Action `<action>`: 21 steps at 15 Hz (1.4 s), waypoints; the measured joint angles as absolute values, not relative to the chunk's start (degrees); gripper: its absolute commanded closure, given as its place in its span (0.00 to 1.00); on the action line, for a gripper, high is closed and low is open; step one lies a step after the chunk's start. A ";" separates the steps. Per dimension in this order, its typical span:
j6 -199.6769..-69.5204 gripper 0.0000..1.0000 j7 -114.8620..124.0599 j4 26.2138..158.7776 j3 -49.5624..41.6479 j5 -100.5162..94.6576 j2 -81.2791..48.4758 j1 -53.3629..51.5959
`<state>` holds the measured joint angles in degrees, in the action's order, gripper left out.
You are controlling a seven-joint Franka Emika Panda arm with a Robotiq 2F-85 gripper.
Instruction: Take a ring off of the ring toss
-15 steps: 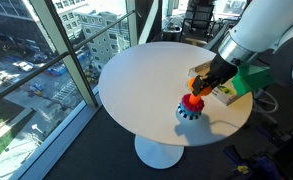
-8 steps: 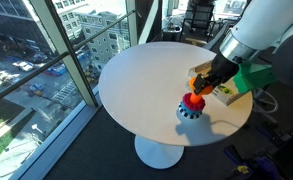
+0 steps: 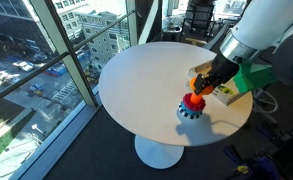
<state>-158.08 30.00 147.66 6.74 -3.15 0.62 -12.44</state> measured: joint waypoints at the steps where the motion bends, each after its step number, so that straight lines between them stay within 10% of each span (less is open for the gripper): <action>1: -158.07 0.38 29.99 147.66 6.76 -3.07 0.62 -12.42; 6: -158.04 0.22 29.96 147.66 6.99 -2.75 0.67 -12.21; 21: -158.00 0.43 29.61 147.69 7.24 -1.13 3.05 -11.88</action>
